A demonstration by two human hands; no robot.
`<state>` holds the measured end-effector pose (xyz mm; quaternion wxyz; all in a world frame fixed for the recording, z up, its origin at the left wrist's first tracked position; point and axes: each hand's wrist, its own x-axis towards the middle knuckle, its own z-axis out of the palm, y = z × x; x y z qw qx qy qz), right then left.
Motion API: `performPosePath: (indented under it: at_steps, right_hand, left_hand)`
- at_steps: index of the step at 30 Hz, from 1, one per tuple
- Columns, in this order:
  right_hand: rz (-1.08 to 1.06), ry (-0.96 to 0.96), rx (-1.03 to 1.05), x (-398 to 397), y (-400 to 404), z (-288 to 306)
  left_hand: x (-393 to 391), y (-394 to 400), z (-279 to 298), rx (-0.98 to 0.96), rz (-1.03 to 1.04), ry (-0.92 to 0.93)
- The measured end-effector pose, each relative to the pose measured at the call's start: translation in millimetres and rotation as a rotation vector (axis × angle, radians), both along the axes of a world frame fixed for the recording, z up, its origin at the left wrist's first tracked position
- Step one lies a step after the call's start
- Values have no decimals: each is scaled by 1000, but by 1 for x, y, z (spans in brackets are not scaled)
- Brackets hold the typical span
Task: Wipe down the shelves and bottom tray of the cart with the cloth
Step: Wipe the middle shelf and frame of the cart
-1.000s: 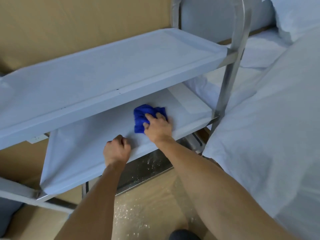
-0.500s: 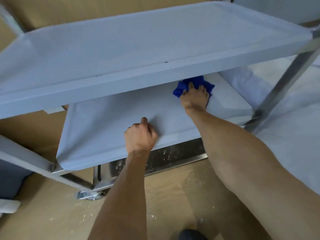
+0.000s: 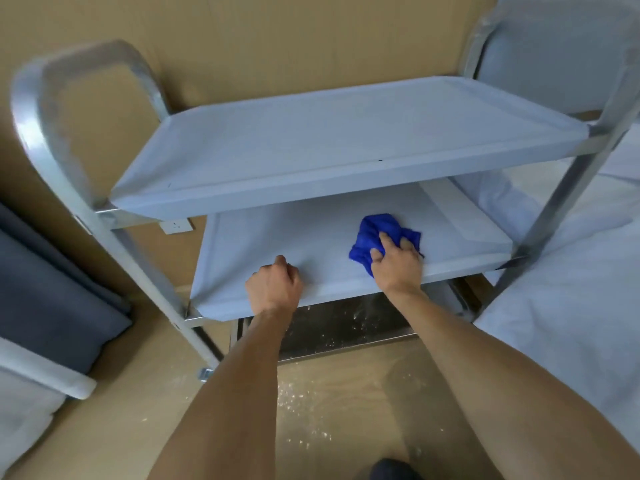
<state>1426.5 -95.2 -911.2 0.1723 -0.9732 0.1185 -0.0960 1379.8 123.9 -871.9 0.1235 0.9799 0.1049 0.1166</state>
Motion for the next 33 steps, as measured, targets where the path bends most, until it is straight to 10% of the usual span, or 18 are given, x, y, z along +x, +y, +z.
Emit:
performPosePath:
  at_steps: [25,33]
  right_hand:
    - [60,-74,-135,7,86,5]
    - [265,-111,1,-68,180,3]
  left_hand:
    - [13,99,-44,-122,209,-236]
    - [-12,98,-21,-147,96,-4]
